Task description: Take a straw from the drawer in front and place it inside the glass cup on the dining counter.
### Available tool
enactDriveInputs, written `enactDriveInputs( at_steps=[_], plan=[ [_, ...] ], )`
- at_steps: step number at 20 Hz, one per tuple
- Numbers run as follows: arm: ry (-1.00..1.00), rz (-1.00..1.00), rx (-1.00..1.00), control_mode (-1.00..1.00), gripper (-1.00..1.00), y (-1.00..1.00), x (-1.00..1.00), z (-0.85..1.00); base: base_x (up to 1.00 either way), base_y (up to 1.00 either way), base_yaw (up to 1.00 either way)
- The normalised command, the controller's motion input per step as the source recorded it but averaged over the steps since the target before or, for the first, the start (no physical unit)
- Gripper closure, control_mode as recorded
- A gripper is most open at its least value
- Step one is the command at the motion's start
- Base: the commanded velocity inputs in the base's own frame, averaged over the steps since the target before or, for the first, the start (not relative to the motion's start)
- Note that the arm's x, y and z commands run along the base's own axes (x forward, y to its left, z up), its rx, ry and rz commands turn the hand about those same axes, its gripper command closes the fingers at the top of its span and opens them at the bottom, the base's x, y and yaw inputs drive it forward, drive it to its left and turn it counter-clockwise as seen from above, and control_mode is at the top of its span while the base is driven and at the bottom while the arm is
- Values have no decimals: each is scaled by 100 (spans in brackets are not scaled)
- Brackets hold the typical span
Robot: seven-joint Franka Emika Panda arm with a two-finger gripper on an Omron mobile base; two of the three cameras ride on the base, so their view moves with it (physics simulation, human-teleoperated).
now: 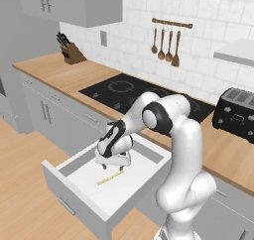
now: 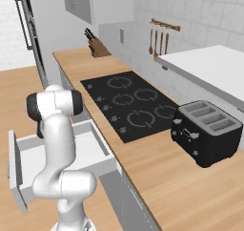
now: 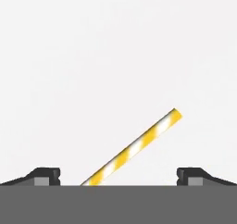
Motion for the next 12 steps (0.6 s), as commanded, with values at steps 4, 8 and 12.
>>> enactDriveInputs(
  at_steps=[4,8,12],
  plan=[
    [2,-17,-3,-100,-100,-26,0,-8,0,0,0],
    [3,-17,-2,-100,-100,-23,0,-14,0,0,0],
    [4,-17,-2,-100,-100,-21,0,-16,0,0,0]
  ],
)
